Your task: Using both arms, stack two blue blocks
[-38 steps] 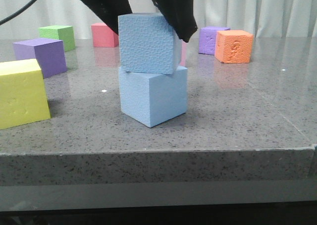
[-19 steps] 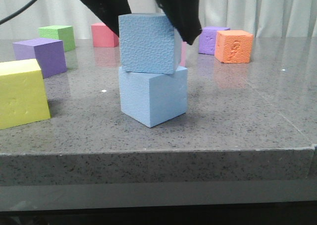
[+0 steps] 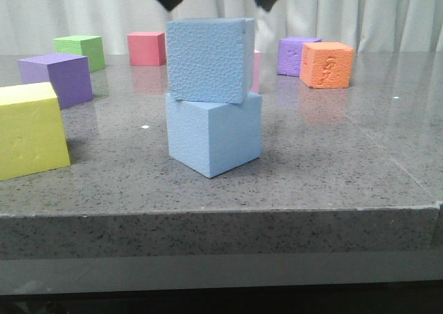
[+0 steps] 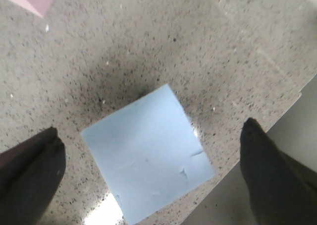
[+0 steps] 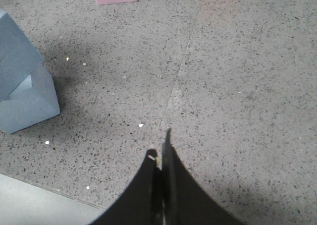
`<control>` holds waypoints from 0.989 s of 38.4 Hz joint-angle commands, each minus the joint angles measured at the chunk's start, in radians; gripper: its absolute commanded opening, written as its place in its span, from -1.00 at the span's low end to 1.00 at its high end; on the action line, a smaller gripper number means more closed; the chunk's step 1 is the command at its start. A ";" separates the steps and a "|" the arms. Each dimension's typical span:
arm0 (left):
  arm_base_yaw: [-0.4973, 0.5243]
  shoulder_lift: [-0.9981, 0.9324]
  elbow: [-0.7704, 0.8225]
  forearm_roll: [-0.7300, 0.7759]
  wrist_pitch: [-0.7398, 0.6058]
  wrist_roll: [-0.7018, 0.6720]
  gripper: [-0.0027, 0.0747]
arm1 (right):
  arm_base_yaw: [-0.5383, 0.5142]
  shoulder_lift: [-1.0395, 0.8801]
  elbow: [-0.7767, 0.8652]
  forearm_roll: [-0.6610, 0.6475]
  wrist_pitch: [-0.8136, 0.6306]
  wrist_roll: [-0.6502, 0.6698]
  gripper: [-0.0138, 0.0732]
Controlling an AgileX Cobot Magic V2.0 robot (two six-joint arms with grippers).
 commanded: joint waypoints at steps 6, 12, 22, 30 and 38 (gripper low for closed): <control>-0.008 -0.044 -0.070 -0.006 -0.025 0.032 0.32 | -0.008 -0.010 -0.027 0.003 -0.059 -0.006 -0.84; -0.008 -0.044 -0.070 -0.006 -0.026 0.035 -0.43 | -0.008 -0.010 -0.027 0.003 -0.059 -0.006 -0.84; -0.008 -0.045 -0.070 -0.014 -0.054 0.048 -0.98 | -0.008 -0.010 -0.027 0.003 -0.059 -0.006 -0.84; -0.008 -0.085 -0.057 -0.024 -0.175 0.049 -0.98 | -0.008 -0.010 -0.027 0.003 -0.059 -0.006 -0.84; -0.008 -0.214 0.090 -0.024 -0.348 0.050 -0.98 | -0.008 -0.010 -0.027 0.003 -0.059 -0.006 -0.84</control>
